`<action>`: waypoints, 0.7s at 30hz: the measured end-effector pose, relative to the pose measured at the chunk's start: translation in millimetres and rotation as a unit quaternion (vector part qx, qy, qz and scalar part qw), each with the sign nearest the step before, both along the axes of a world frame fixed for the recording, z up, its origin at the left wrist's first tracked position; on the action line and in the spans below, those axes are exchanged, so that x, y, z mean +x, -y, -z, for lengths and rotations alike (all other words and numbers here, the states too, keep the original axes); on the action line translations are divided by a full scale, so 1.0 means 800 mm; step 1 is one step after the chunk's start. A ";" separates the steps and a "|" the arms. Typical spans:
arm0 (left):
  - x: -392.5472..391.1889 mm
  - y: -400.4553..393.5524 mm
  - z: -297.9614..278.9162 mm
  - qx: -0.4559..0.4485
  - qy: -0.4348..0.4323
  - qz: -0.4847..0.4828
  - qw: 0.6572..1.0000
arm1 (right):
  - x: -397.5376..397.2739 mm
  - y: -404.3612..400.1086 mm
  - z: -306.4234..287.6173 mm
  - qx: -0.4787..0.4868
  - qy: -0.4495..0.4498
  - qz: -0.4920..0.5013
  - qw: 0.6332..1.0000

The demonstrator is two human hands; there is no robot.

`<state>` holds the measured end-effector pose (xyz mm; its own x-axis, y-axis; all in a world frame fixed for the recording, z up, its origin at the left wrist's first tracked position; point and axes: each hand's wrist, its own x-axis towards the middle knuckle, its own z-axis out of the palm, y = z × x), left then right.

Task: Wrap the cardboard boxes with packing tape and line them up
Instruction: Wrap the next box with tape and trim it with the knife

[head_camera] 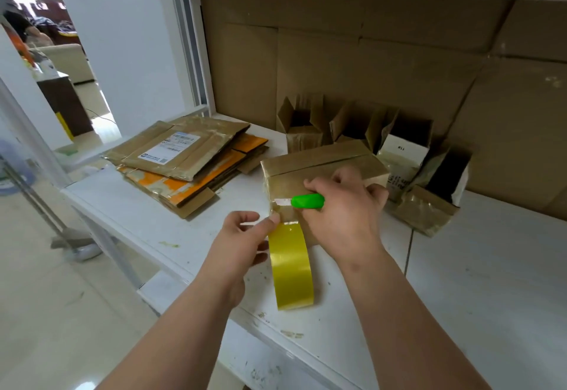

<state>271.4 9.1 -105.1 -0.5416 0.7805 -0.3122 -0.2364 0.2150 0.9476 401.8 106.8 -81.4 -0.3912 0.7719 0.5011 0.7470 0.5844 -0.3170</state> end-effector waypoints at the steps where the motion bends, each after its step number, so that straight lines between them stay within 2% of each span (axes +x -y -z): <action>1: 0.003 0.003 -0.001 0.001 0.027 0.024 0.999 | -0.001 0.000 -0.001 0.000 -0.006 0.006 1.000; 4: 0.012 0.008 0.000 0.023 0.045 0.063 0.997 | -0.003 -0.001 -0.004 -0.014 -0.006 0.018 1.000; 12: 0.009 0.006 0.002 0.021 -0.009 0.088 0.996 | -0.004 -0.005 0.001 0.011 0.000 0.036 0.999; 17: 0.021 0.008 0.004 -0.017 0.045 0.118 0.992 | -0.003 -0.005 0.001 0.008 -0.009 0.055 0.998; 21: 0.021 0.009 0.007 -0.034 0.042 0.121 0.991 | -0.003 -0.005 0.000 0.011 -0.009 0.054 0.998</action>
